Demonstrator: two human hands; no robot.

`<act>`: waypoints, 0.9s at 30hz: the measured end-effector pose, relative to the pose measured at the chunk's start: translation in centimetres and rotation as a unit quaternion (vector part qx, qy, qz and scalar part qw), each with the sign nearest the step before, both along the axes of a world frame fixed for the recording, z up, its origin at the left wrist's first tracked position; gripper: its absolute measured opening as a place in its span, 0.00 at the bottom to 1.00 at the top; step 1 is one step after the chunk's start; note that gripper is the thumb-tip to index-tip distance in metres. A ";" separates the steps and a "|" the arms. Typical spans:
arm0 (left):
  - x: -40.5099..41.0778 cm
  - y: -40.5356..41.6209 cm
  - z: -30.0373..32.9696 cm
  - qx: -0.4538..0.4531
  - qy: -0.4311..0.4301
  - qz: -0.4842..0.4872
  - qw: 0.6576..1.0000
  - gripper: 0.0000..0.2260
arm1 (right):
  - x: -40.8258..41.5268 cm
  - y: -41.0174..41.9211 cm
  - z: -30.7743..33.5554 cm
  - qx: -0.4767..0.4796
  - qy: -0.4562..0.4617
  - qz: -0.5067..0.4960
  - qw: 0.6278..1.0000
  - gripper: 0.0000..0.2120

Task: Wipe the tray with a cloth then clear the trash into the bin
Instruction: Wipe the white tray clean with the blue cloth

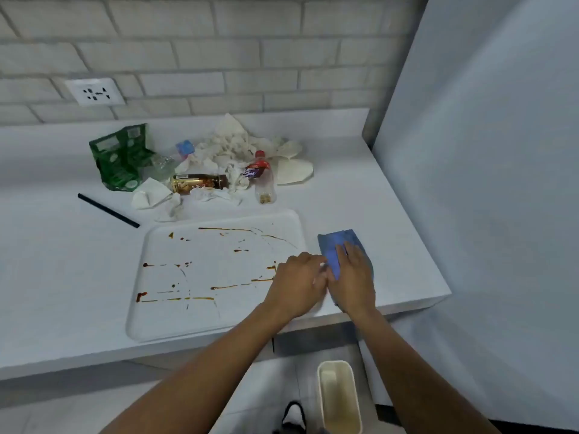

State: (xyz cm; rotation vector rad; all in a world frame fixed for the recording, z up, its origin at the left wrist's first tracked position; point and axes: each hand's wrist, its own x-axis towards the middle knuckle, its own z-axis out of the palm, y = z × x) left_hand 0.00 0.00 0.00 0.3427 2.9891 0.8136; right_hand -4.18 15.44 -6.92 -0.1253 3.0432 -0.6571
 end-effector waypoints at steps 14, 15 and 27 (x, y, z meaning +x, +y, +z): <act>-1.5 3.2 -1.0 0.058 0.073 0.063 0.994 0.18 | 2.2 -1.0 3.0 -0.338 0.042 -0.176 0.924 0.09; -1.2 2.7 -0.7 0.075 0.080 0.069 0.992 0.18 | 2.5 -1.3 3.7 -0.360 0.032 -0.179 0.915 0.10; 5.3 -11.5 0.7 0.141 0.147 0.234 0.951 0.14 | 3.0 -9.2 6.0 -0.409 -0.008 -0.145 0.901 0.12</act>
